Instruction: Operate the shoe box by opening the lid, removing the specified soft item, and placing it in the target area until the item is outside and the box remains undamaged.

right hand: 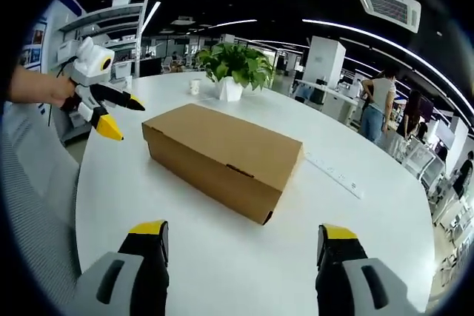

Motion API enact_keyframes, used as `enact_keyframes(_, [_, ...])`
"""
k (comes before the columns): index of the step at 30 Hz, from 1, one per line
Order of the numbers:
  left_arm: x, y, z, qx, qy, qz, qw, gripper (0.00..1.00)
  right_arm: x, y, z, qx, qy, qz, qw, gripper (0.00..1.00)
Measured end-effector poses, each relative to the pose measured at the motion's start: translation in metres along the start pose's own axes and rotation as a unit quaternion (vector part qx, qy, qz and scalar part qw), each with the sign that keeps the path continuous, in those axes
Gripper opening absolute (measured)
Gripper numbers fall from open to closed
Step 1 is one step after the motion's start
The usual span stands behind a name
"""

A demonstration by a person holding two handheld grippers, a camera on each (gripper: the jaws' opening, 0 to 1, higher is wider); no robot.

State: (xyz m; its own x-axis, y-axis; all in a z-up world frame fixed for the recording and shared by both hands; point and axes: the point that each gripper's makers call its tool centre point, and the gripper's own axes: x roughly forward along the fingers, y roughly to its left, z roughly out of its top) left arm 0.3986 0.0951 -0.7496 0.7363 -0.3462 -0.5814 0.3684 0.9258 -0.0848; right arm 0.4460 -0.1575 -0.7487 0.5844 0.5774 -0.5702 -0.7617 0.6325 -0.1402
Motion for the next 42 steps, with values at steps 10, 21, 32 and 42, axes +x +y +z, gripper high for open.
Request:
enact_keyframes(10, [0.015,0.005,0.0,-0.007,0.006,0.0,1.0,0.87,0.017,-0.013,0.005,0.007,-0.012,0.009,0.9999,0.75])
enact_keyframes(21, [0.028,0.009,-0.004,-0.024,0.01,0.003,0.9997,0.85,0.04,-0.015,0.01,0.009,-0.016,0.023,0.9996,0.67])
enact_keyframes(32, [0.042,0.008,0.002,-0.014,0.012,0.0,0.9998,0.8,0.062,-0.011,0.025,-0.005,-0.015,0.041,0.999,0.64])
enact_keyframes(42, [0.046,0.016,0.002,-0.018,0.013,0.0,0.9997,0.75,0.076,-0.007,0.029,-0.021,-0.005,0.054,0.9983,0.62])
